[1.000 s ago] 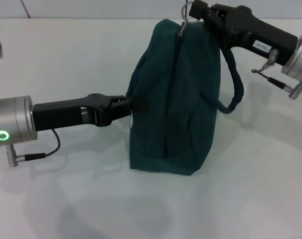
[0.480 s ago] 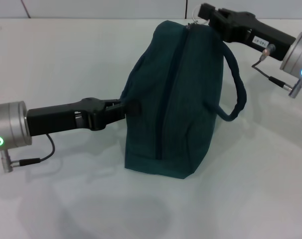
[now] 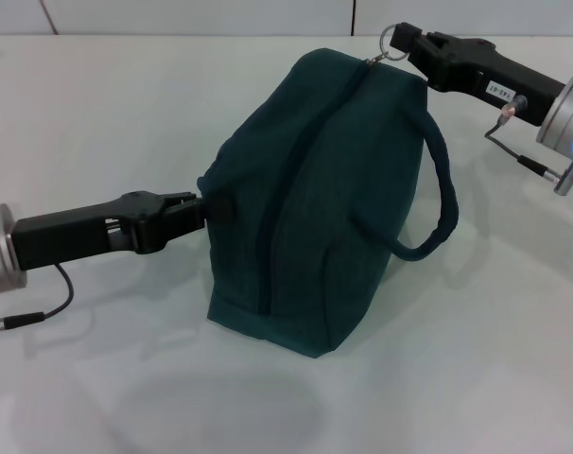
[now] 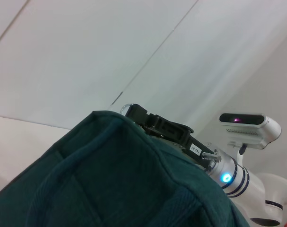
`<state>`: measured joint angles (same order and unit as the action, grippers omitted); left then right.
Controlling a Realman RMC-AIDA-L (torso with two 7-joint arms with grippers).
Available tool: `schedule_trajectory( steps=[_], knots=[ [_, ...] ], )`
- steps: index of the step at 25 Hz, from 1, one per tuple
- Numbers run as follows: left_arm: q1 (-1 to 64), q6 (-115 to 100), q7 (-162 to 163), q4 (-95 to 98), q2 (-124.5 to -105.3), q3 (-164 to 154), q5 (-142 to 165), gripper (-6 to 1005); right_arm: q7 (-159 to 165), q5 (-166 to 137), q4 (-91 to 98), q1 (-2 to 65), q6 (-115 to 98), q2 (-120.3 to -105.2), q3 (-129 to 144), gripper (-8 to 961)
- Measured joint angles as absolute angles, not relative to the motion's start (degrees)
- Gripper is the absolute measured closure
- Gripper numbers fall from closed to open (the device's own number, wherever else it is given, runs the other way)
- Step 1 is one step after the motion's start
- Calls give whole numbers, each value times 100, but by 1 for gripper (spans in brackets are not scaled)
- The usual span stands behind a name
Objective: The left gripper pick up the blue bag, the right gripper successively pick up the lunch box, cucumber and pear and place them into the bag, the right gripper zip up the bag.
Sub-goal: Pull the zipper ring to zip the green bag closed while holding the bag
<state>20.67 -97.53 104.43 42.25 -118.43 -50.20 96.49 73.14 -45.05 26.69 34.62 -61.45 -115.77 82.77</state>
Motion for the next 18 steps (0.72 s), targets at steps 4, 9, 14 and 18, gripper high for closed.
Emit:
schedule_trajectory(
  steps=[4,9,14,18],
  knots=[
    [2035,-9756,10442,4216,-11843,-4979,9649,932,7289,-4505,2670,3467,-6159,-11576,8276,936],
    [2089,-9783,10384,4205,-11844,-5061,9725,930,7270,-4507,2669,3479,-6198,-11580,8279,935],
    [2101,-9812,10357,4243,-11841,-4973,9654,834,7257,-4514,2680,3455,-6297,-11576,8295,934],
    [2106,-9830,10413,4258,-11764,-4563,9440,758,7172,-4531,2669,3385,-6579,-11571,8283,934]
  ],
)
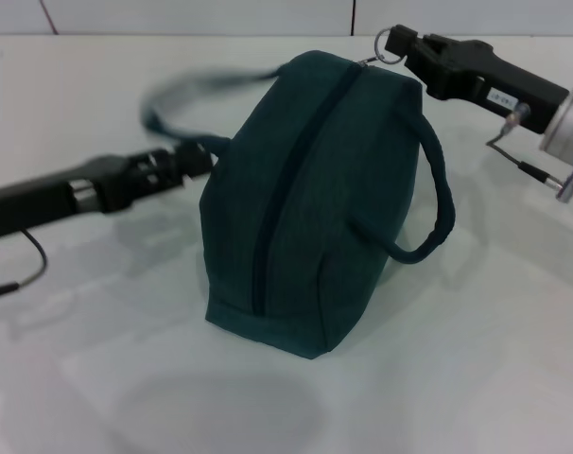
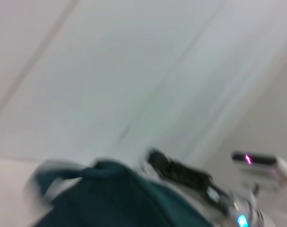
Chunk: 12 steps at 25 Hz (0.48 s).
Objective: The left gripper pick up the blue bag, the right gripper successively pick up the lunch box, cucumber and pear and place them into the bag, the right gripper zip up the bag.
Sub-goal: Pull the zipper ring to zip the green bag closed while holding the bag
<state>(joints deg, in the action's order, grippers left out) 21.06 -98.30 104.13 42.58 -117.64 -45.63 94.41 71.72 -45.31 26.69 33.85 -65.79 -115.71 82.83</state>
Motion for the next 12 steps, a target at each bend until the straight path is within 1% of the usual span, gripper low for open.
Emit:
schedule_trajectory(
  steps=[3,7,12],
  knots=[
    [2215,-9825,10511,4258,-11702,-4320,9413,672,7054,-4518,2770,3191,-6775,-11583,8280,933],
    [2573,-9765,10656,4242,-11626,-4243,9495,539,6950,-4496,2865,2943,-6963,-11596,8279,933],
    [3012,-9500,10757,4225,-11577,-4241,9686,262,6850,-4368,2829,2857,-7005,-11583,8279,932]
  ],
)
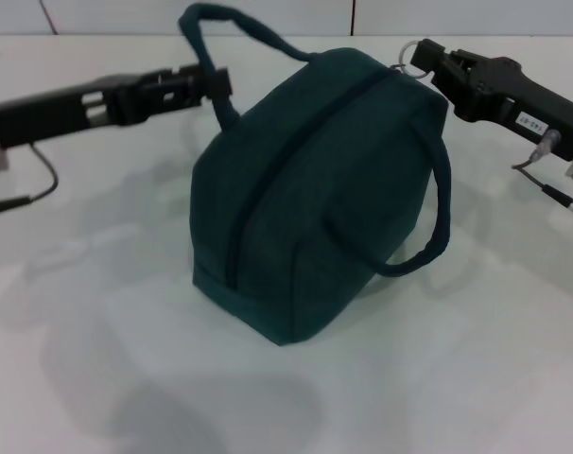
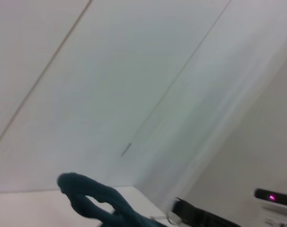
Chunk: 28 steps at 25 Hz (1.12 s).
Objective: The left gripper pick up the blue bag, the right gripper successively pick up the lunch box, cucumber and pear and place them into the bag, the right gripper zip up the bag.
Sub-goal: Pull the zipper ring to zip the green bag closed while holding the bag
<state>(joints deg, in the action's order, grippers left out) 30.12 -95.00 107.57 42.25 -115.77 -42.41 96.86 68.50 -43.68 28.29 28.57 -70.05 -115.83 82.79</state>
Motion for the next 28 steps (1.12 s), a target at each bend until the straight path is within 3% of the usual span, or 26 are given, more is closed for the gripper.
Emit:
schedule_trajectory(
  steps=[3,15,28],
  knots=[
    [3102,-9194,10772,4241,-11507,-4238,9706,130,6837,-4357,2845,2840,-7010,-11566,8279,932],
    [2933,-8405,10845,4300,-11399,-3519,9680,143,6801,-4350,2860,2821,-7022,-11550,8243,931],
    [3667,-8446,11998,4279,-11630,-4487,10222,174,6789,-4352,2828,2849,-7028,-11553,8209,929]
  ],
)
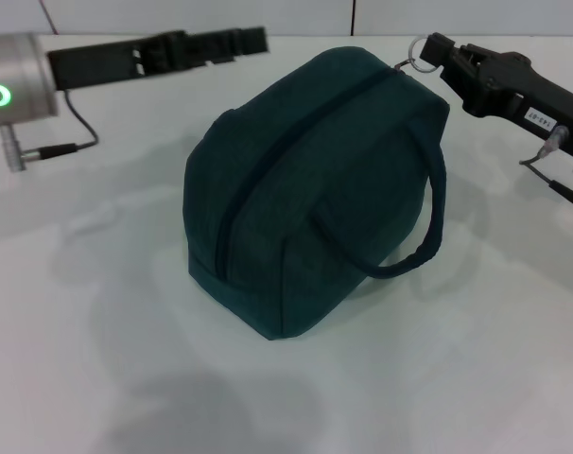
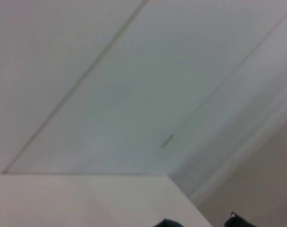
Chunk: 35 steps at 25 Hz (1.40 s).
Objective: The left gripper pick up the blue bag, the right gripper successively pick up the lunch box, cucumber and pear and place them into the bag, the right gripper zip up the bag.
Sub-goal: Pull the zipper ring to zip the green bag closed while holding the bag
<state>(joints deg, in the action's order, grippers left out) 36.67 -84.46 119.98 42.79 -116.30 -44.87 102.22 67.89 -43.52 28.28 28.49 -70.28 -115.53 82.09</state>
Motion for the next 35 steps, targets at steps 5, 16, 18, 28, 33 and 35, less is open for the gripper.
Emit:
schedule_trajectory(
  steps=[5,16,18,28,33,35],
  knots=[
    [3839,-8437,12032,4271,-11788,-4495,10505,186,6787,-4358,2817,2839,-7066,-11562,8213,928],
    [4005,-8251,12111,4278,-11921,-4763,10908,213,6785,-4366,2818,2793,-7204,-11566,8210,927],
    [4016,-8226,12113,4280,-11921,-4789,10908,218,6784,-4365,2818,2783,-7235,-11566,8209,927],
    [4000,-8226,12245,4316,-11903,-4816,11017,314,6784,-4354,2820,2757,-7287,-11566,8208,926],
    [3982,-8237,12221,4308,-11920,-4817,11026,517,6784,-4351,2814,2749,-7317,-11566,8208,925],
    [3979,-8249,12220,4320,-11923,-4817,11014,614,6784,-4350,2809,2738,-7319,-11566,8208,925]
  ],
)
